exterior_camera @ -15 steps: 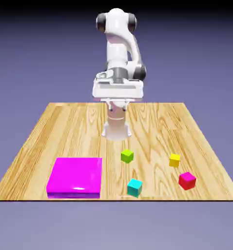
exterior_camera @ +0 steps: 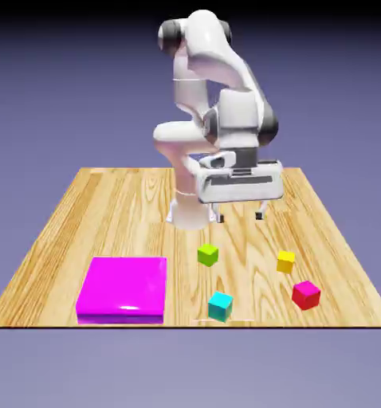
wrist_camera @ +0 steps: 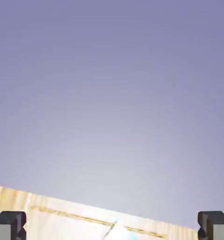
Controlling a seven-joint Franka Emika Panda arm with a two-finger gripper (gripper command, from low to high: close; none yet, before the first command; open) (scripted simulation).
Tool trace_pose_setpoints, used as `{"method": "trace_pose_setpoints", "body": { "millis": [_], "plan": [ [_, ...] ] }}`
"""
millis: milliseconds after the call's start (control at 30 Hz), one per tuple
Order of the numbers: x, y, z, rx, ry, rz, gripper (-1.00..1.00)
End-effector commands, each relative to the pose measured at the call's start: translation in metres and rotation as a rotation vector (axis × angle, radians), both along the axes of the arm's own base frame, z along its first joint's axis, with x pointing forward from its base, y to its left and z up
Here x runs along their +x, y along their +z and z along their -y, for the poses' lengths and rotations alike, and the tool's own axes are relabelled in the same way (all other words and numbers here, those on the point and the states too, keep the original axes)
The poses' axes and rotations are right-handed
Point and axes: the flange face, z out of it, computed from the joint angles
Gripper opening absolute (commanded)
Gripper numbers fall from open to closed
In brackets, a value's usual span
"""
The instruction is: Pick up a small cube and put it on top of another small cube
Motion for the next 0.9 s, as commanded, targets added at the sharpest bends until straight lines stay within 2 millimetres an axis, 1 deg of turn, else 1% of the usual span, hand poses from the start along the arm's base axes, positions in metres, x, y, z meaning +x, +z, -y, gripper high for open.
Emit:
{"method": "trace_pose_setpoints", "body": {
  "millis": [0, 200, 400, 633, 867],
  "plan": [
    [0.006, -0.006, -0.008, -0.007, 0.007, -0.033, 0.00],
    [0.035, -0.046, -0.065, -0.055, 0.060, -0.229, 0.00],
    [0.050, -0.092, -0.119, -0.111, 0.105, -0.422, 0.00],
    [0.052, -0.150, -0.174, -0.185, 0.146, -0.642, 0.00],
    [0.040, -0.211, -0.216, -0.269, 0.171, -0.859, 0.00]
  ]
}}
